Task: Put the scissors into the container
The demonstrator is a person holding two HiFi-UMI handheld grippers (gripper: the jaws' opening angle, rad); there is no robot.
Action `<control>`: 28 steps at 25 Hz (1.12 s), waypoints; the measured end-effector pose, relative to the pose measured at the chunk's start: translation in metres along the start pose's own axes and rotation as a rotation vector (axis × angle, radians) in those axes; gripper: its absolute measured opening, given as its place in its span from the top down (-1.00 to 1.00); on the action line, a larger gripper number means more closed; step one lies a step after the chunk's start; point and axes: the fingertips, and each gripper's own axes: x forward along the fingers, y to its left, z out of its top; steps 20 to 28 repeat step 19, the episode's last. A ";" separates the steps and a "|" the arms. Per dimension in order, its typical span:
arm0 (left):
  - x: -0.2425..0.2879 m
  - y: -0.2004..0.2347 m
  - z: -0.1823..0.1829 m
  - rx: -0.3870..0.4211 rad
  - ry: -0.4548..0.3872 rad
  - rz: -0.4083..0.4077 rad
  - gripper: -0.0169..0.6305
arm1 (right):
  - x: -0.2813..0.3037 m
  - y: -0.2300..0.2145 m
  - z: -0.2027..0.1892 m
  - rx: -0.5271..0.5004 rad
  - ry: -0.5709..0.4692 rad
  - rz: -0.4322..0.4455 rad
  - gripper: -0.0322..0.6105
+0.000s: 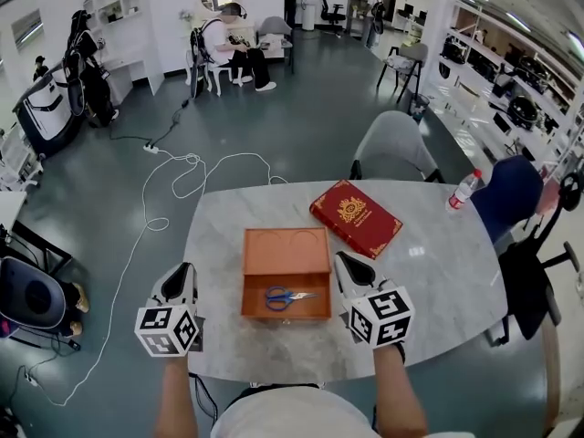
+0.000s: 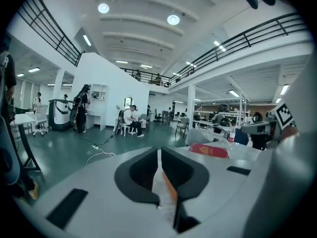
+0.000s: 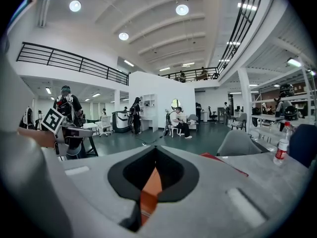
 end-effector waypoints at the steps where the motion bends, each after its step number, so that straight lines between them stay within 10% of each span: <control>1: 0.000 -0.003 -0.001 0.008 0.004 -0.006 0.86 | -0.001 0.001 -0.001 0.002 0.003 0.000 0.89; 28: 0.011 -0.018 -0.010 0.011 0.034 -0.061 0.86 | -0.002 -0.002 -0.008 0.007 0.015 -0.025 0.89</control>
